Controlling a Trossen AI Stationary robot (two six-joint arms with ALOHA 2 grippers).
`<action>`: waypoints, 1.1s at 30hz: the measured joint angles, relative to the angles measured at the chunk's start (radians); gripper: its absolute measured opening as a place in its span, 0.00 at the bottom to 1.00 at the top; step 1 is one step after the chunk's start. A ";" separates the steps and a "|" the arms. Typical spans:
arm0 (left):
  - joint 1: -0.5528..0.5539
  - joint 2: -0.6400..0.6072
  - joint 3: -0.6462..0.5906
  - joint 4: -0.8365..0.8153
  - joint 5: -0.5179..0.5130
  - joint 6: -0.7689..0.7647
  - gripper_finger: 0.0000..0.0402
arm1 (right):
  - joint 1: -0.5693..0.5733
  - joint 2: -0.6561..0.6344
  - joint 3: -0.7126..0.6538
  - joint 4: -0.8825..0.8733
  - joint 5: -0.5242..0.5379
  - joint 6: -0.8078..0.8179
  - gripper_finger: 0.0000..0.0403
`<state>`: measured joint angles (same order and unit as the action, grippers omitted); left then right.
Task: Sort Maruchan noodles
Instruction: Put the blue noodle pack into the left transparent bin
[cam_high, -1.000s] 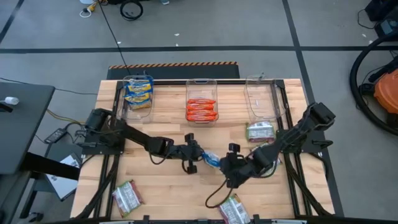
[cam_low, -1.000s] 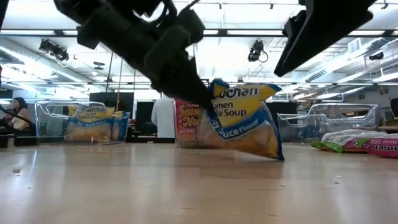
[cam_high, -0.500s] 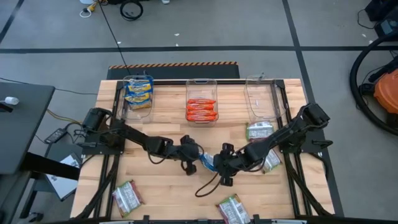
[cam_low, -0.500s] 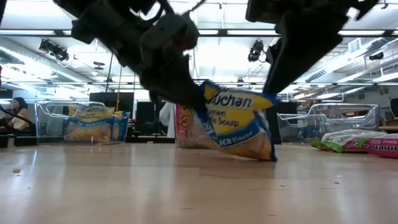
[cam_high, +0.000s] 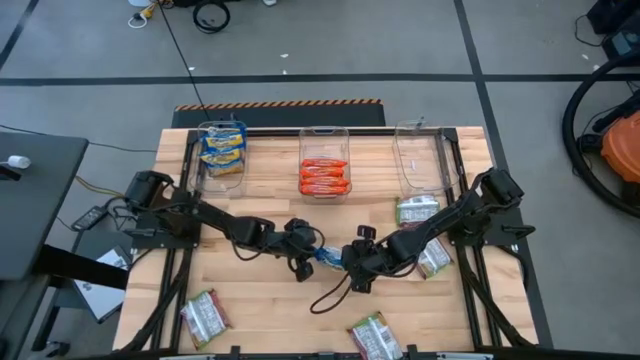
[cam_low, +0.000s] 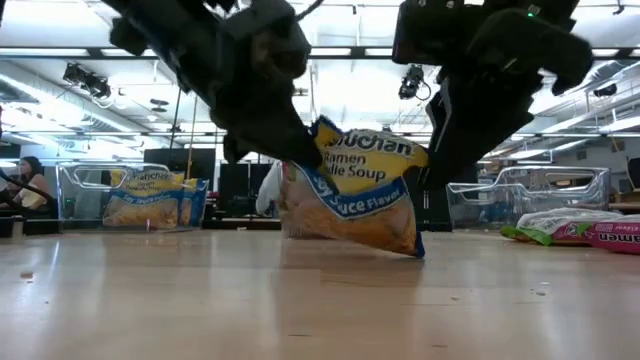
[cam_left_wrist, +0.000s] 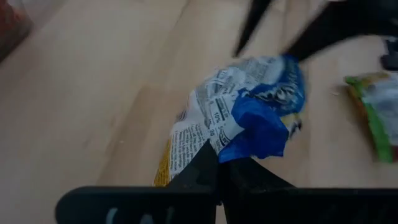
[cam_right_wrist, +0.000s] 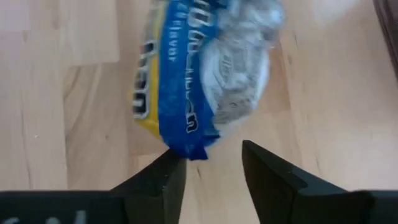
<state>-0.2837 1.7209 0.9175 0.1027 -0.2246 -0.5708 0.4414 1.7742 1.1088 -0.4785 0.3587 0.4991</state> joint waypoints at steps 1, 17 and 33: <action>-0.004 -0.010 0.001 -0.024 0.001 -0.006 0.02 | -0.001 0.000 0.000 -0.001 0.005 0.005 0.38; -0.022 -0.024 -0.001 -0.080 0.001 -0.085 0.02 | 0.031 -0.013 0.006 0.077 -0.045 -0.151 0.33; -0.021 -0.024 -0.001 -0.096 -0.007 -0.099 0.03 | -0.011 -0.010 0.014 0.135 -0.082 -0.108 0.13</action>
<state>-0.3050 1.6970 0.9165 0.0071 -0.2317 -0.6701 0.4304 1.7638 1.1225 -0.3439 0.2767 0.3914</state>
